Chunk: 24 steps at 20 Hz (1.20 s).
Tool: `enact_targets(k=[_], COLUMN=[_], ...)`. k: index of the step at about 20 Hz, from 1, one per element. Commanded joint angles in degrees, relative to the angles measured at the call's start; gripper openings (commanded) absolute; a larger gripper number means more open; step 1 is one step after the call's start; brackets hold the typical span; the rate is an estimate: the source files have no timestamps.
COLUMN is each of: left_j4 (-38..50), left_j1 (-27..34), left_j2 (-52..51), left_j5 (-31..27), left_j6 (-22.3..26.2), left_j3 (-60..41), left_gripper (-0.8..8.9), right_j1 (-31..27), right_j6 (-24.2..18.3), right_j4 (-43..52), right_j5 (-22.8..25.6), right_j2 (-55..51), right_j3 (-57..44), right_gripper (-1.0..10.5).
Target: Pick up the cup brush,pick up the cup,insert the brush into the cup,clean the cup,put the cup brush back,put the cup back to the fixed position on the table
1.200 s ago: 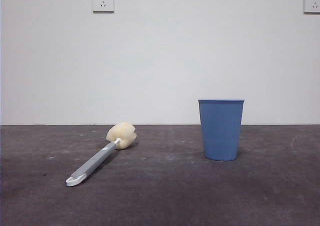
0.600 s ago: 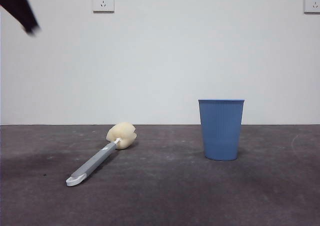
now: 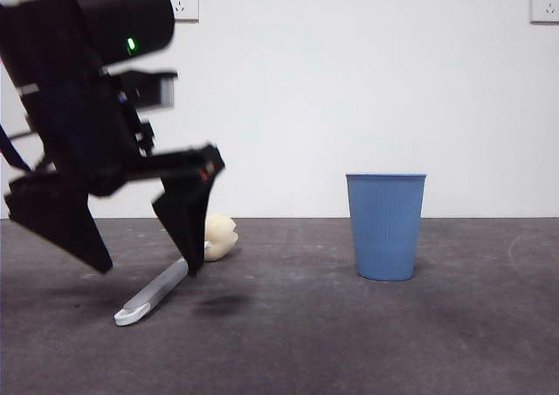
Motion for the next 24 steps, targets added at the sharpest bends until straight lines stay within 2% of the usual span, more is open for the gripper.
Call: enact_targets(k=[1,5,6,9,14,16,21,24], left_j4=[1.27,1.4,1.25,1.16,1.16,0.63,-1.36,-3.67], left_j1=[-0.2,-0.68,-0.96,-1.73,-2.64,-2.64,-2.62,-2.62], left_j2=[3.26,5.7,5.7,5.7,5.64,5.33,1.05,-4.42], left_j5=[-0.39,-2.49,-3.17,-2.84,-2.78,-2.82,-3.04,-2.99], left_j6=[-2.16,-3.13,-3.15,-3.08,-3.06,-3.06,-1.7,-0.63], left_j3=[0.17,0.17,0.17,0.17,0.22,0.31,0.31,0.35], left_gripper=[5.02,4.96,4.32,-0.15,-0.06,-0.07,-0.07,-0.07], right_j1=[0.2,0.2,0.2,0.2,0.2,0.2,0.2,0.42], right_j6=[0.52,0.52,0.52,0.52,0.61,2.27,2.97,4.28], right_j4=[0.33,0.33,0.33,0.33,0.33,0.33,1.46,6.8], right_j5=[-0.09,-0.09,-0.09,-0.09,-0.07,-0.07,-0.15,-3.37], right_j2=[-0.07,-0.07,-0.07,-0.07,-0.07,0.02,0.2,1.49], right_j3=[0.2,0.2,0.2,0.2,0.2,0.2,0.17,0.04], right_gripper=[6.3,6.3,6.3,6.3,6.3,6.3,6.3,6.3])
